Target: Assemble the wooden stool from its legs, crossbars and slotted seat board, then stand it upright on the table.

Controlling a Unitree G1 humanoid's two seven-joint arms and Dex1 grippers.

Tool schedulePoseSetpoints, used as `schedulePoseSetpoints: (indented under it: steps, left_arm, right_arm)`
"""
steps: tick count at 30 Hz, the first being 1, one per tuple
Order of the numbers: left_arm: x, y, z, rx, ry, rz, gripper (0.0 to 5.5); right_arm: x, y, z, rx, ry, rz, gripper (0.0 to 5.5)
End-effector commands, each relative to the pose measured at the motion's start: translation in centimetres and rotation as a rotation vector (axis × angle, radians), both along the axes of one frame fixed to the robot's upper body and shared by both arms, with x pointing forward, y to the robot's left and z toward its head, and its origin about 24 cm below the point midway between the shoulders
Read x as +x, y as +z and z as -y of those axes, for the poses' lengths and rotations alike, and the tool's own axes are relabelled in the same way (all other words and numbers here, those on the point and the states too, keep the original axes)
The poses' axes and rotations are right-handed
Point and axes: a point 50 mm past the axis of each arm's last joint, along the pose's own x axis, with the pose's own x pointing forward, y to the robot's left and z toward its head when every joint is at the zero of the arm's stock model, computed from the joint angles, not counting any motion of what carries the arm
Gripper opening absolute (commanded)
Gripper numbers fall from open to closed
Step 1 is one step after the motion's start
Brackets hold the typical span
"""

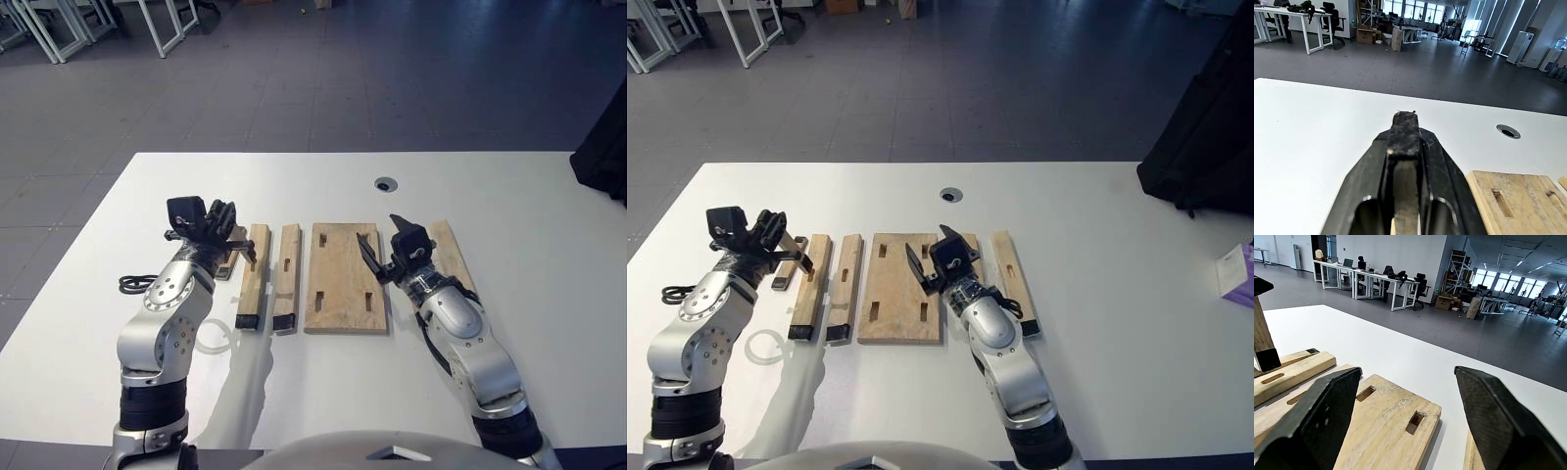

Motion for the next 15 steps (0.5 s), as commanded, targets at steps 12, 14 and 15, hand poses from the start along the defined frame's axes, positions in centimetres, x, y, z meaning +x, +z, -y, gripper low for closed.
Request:
schedulePoseSetpoints:
  steps: [12,14,15]
  left_arm:
    - [-1.1,-3.1,-0.8,0.036,0.111,-0.058,0.44]
    - [-1.5,-3.6,-0.9,0.034,0.132,-0.076,0.44]
    - [-1.8,-4.0,-0.9,0.035,0.142,-0.092,0.44]
  right_arm:
    - [0.6,0.3,0.1,-0.019,0.005,0.014,3.5]
    - [0.7,0.3,0.1,-0.02,0.0,0.017,3.5]
    - [0.7,0.3,0.1,-0.02,-0.003,0.018,3.5]
